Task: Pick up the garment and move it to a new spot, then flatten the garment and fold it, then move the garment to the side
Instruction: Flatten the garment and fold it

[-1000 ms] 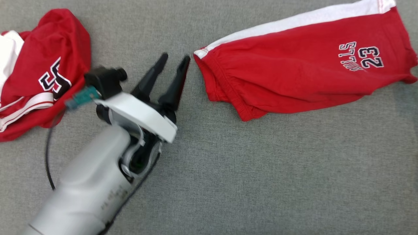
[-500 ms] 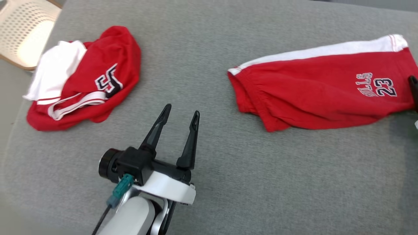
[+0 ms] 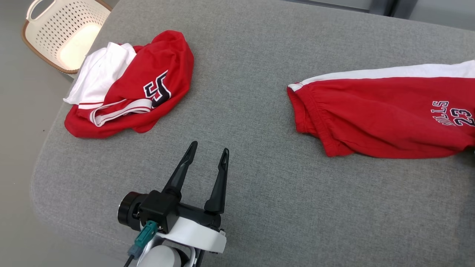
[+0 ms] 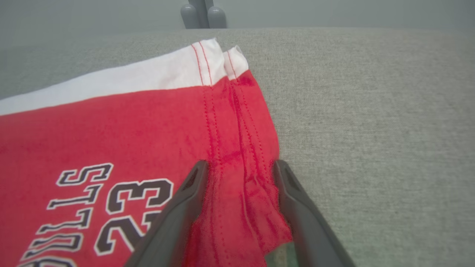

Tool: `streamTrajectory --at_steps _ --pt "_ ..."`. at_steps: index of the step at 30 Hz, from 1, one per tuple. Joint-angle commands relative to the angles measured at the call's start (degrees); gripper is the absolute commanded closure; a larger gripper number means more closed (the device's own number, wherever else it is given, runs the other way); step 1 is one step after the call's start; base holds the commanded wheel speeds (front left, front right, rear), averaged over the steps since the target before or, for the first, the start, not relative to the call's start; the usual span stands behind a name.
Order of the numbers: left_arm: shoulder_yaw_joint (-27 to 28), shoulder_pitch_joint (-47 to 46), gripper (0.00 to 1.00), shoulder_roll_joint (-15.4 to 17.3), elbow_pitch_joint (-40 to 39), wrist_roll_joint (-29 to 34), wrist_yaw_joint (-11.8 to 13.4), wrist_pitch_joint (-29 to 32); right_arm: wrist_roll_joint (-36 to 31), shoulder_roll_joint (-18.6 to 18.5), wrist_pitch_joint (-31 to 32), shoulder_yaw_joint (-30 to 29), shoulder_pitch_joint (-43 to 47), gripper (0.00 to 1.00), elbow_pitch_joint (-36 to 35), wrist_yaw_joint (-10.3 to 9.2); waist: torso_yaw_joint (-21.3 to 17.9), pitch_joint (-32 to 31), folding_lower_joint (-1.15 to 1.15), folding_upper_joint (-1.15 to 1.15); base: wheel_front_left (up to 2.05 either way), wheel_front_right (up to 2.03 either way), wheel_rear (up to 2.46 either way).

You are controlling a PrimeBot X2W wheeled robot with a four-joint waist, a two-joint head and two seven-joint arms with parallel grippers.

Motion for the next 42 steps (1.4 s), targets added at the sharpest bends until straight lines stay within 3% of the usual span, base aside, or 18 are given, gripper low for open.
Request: streamTrajectory --at_steps 1,8,12,17,22,29,36,42 --pt "0.70 0.05 0.00 0.13 0.02 0.84 -0.44 0.00 -0.45 0.97 0.00 0.74 0.54 1.00 0.91 -0.02 -0.20 0.08 0.00 0.00 0.00 0.00 0.00" --pt "3.22 0.59 0.00 -0.28 0.33 2.56 -1.55 0.00 -0.62 -0.05 -4.88 1.47 0.79 1.00 1.07 -0.09 -3.87 -0.98 0.00 0.00 0.00 0.00 0.00" --pt "4.11 1.13 0.00 -0.44 0.82 3.34 -2.45 0.00 -0.98 -2.73 -6.98 2.25 2.52 1.00 0.77 -0.08 -6.72 -2.24 0.00 0.00 0.00 0.00 0.00" --pt "4.50 1.49 0.00 -0.60 1.80 4.28 -3.34 -0.01 -4.51 -6.61 -9.24 4.49 3.25 1.00 -1.01 -0.08 -10.12 -3.26 0.00 0.00 0.00 0.00 0.00" --pt "4.79 1.58 0.00 -0.58 2.54 4.78 -4.00 0.00 -8.63 -7.14 -10.62 6.35 1.45 1.00 -3.93 -0.08 -12.17 -4.16 0.00 0.00 0.00 0.00 0.00" --pt "5.11 2.77 0.00 -0.58 4.28 5.03 -4.50 0.00 -15.60 -1.94 -10.30 8.10 -0.16 1.00 -11.86 -0.08 -13.90 -7.15 0.00 0.00 0.00 0.00 0.00" --pt "4.76 4.17 0.00 -0.76 5.14 4.63 -4.78 0.00 -19.07 5.71 -4.86 7.53 3.48 1.00 -21.85 -0.08 -12.75 -9.77 0.00 0.00 0.00 0.00 0.00" --pt "3.82 4.78 0.00 -1.15 5.41 3.98 -5.09 0.00 -22.64 14.69 -0.66 4.58 8.83 1.00 -28.72 -0.08 -10.37 -9.74 0.00 0.00 0.00 0.00 0.00"
